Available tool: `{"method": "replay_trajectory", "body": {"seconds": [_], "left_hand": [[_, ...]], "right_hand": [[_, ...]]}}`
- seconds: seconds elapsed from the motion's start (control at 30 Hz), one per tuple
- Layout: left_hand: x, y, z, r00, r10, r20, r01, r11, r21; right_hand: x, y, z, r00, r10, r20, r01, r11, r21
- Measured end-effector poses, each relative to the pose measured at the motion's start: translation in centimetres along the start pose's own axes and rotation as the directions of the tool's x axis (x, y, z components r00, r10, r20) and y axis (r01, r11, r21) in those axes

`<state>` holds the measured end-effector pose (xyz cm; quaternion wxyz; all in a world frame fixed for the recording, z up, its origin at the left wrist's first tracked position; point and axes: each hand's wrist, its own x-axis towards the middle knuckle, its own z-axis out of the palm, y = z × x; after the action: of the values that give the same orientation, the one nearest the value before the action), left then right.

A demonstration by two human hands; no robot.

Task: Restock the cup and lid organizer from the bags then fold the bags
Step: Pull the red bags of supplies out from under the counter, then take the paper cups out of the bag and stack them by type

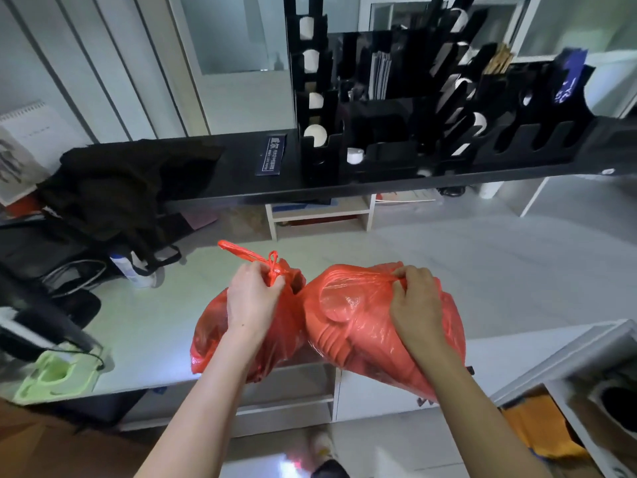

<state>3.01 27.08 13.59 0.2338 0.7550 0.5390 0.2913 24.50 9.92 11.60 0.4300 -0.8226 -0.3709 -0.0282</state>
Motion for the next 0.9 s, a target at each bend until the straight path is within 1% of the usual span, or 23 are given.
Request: {"method": "replay_trajectory", "body": {"seconds": [0.1, 0.27, 0.4, 0.57, 0.67, 0.83, 0.9], "left_hand": [[3.2, 0.2, 2.3, 1.000, -0.017, 0.012, 0.017, 1.000, -0.002], [7.1, 0.2, 5.2, 0.996, -0.064, 0.067, 0.064, 0.998, 0.008], [9.3, 0.1, 6.8, 0.995, -0.034, 0.098, 0.027, 0.997, 0.067], [11.1, -0.2, 7.9, 0.995, 0.013, 0.102, -0.026, 0.991, 0.131], [11.6, -0.3, 8.4, 0.996, 0.042, 0.077, -0.056, 0.981, 0.188], [11.7, -0.6, 10.1, 0.998, -0.065, 0.020, 0.059, 0.968, 0.243], [11.2, 0.1, 10.7, 0.998, -0.066, -0.013, 0.067, 0.970, 0.235]], "right_hand": [[3.2, 1.0, 1.9, 0.999, -0.004, 0.032, 0.003, 1.000, 0.016], [7.9, 1.6, 5.1, 0.991, -0.097, 0.092, 0.095, 0.995, 0.026], [10.4, 2.9, 7.6, 0.971, -0.156, 0.181, 0.144, 0.987, 0.076], [13.4, 3.8, 9.0, 0.912, -0.273, 0.306, 0.243, 0.961, 0.133], [15.0, 4.4, 9.5, 0.878, -0.342, 0.335, 0.304, 0.939, 0.161], [15.9, 5.6, 10.7, 0.805, -0.394, 0.443, 0.334, 0.919, 0.211], [15.7, 6.1, 11.1, 0.799, -0.407, 0.443, 0.331, 0.912, 0.241]]}}
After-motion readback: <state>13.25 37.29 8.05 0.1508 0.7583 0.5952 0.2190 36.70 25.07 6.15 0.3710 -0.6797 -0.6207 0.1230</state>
